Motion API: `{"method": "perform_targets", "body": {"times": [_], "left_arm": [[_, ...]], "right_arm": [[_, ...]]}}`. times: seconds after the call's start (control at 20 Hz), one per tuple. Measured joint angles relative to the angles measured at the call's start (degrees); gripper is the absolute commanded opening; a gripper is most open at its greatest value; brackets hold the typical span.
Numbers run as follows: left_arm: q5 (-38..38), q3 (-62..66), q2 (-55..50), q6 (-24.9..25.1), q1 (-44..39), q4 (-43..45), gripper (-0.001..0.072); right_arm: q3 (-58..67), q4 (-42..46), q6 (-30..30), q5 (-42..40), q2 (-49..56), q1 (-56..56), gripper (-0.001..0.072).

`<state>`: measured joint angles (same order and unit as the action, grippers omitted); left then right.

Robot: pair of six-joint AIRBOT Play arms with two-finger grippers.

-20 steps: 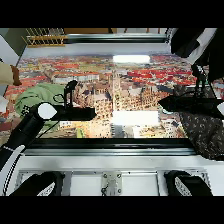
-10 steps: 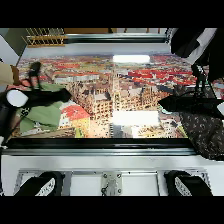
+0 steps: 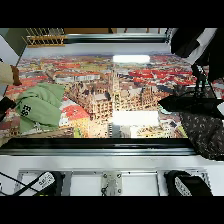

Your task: Fold the clothes and pants, and hang the long-sleeved shirts on hangers.

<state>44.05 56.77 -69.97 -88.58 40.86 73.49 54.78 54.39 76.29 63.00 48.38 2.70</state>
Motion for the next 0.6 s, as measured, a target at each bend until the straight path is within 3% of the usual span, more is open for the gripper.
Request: {"method": "perform_targets", "body": {"times": [0.2, 0.45, 0.5, 0.6], "left_arm": [[-2.91, 1.46, -9.94, 4.02, 2.21, -6.05, 0.0710], [-4.04, 7.17, -19.76, 5.60, -0.63, -8.28, 0.0709], [-4.00, 8.31, -21.16, 5.77, -1.46, -8.61, 0.0665], [-3.06, 10.36, -23.39, 5.99, -3.28, -8.76, 0.0175]], "right_arm": [[0.00, -0.02, -0.02, 0.00, 0.00, 0.00, 0.0012], [0.00, 0.00, -0.02, -0.02, 0.00, 0.00, 0.0013], [0.00, -0.02, -0.02, -0.02, 0.00, 0.00, 0.0012], [0.00, -0.02, 0.00, -0.02, 0.00, 0.00, 0.0012]]}}
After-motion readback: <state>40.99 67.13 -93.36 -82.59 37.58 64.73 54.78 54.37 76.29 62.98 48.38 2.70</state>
